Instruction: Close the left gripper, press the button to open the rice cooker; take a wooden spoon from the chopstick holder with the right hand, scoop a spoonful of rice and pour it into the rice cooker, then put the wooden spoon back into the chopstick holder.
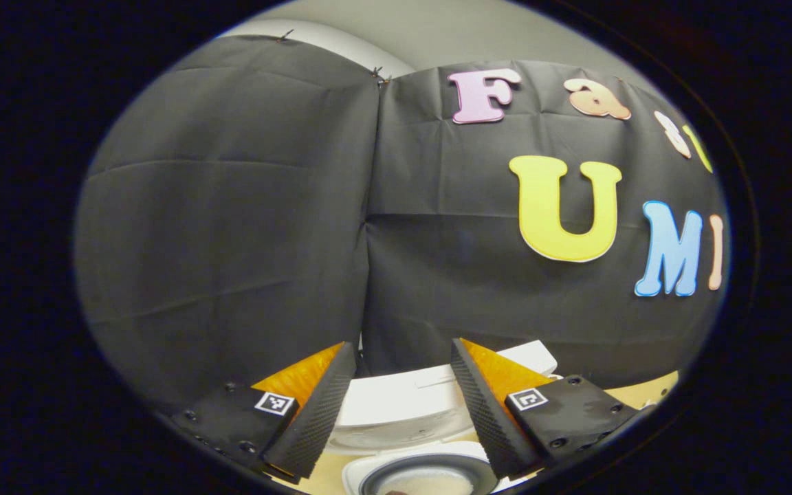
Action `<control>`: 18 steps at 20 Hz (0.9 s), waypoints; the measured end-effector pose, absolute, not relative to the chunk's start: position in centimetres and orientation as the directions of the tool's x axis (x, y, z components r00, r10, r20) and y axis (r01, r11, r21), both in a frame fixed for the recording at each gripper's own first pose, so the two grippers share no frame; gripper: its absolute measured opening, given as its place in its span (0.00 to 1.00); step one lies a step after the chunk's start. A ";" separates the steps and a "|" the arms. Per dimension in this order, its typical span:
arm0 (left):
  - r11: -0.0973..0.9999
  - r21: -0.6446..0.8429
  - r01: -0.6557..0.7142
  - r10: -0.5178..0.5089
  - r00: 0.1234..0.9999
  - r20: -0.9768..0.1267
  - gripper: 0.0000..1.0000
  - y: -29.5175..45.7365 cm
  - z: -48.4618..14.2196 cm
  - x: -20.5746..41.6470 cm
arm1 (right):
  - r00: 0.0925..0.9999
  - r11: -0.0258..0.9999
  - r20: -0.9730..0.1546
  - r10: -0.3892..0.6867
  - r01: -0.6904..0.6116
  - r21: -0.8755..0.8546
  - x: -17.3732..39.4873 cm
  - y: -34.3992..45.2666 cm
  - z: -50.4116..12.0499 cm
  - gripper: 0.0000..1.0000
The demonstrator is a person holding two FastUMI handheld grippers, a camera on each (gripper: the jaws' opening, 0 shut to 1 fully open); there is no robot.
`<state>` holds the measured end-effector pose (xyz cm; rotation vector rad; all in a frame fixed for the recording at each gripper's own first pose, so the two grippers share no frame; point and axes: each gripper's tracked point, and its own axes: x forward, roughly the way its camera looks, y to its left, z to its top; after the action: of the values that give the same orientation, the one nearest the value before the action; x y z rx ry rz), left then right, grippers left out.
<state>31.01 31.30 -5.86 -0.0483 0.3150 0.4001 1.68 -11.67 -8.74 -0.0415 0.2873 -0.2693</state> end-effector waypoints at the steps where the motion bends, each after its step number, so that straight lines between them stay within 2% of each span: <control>1: 0.919 0.012 -0.394 0.378 0.873 -0.309 0.97 31.0 -5.9 30.8 | 0.926 0.966 -0.274 -0.258 0.248 -0.073 1.8 -11.4 -8.7 0.99; 3: 0.917 0.014 -0.399 0.386 0.875 -0.293 1.00 30.8 -5.7 30.5 | 0.934 0.972 -0.271 -0.234 0.227 -0.059 2.2 -10.9 -8.6 0.99; 4: 0.917 0.022 -0.399 0.388 0.875 -0.289 0.94 30.7 -5.9 30.3 | 0.937 0.975 -0.270 -0.223 0.217 -0.055 2.3 -10.7 -8.5 0.99; 5: 0.917 0.031 -0.397 0.389 0.876 -0.284 0.97 30.4 -5.8 30.3 | 0.940 0.977 -0.269 -0.212 0.205 -0.053 2.5 -10.5 -8.6 0.99; 8: 0.917 0.052 -0.395 0.394 0.878 -0.271 0.94 29.5 -5.6 29.8 | 0.946 0.983 -0.270 -0.181 0.174 -0.052 3.1 -10.3 -8.5 0.99; 9: 0.918 0.055 -0.393 0.393 0.880 -0.267 0.97 29.1 -5.6 29.4 | 0.948 0.985 -0.269 -0.171 0.163 -0.050 3.3 -10.1 -8.4 0.99; 10: 0.919 0.053 -0.391 0.390 0.881 -0.267 0.94 28.8 -5.6 29.1 | 0.949 0.987 -0.270 -0.160 0.153 -0.047 3.5 -10.0 -8.4 0.99; 13: 0.924 0.047 -0.379 0.377 0.887 -0.266 1.00 27.0 -6.1 26.0 | 0.955 0.991 -0.266 -0.130 0.126 -0.033 4.3 -9.8 -8.0 0.99; 15: 0.928 0.040 -0.371 0.367 0.890 -0.271 0.97 26.0 -6.4 24.3 | 0.960 0.994 -0.257 -0.108 0.106 -0.025 4.7 -9.5 -7.6 0.99; 16: 0.929 0.033 -0.368 0.362 0.891 -0.275 1.00 25.6 -6.5 23.7 | 0.962 0.995 -0.254 -0.098 0.094 -0.027 4.9 -9.3 -7.6 0.99; 18: 0.932 0.016 -0.362 0.352 0.893 -0.281 1.00 24.5 -6.8 22.8 | 0.965 0.997 -0.252 -0.079 0.073 -0.034 5.2 -9.3 -7.6 0.99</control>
<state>22.77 24.52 -6.77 -0.0368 0.2844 0.3701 5.19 -9.25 -7.62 -0.0243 0.2558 -0.0773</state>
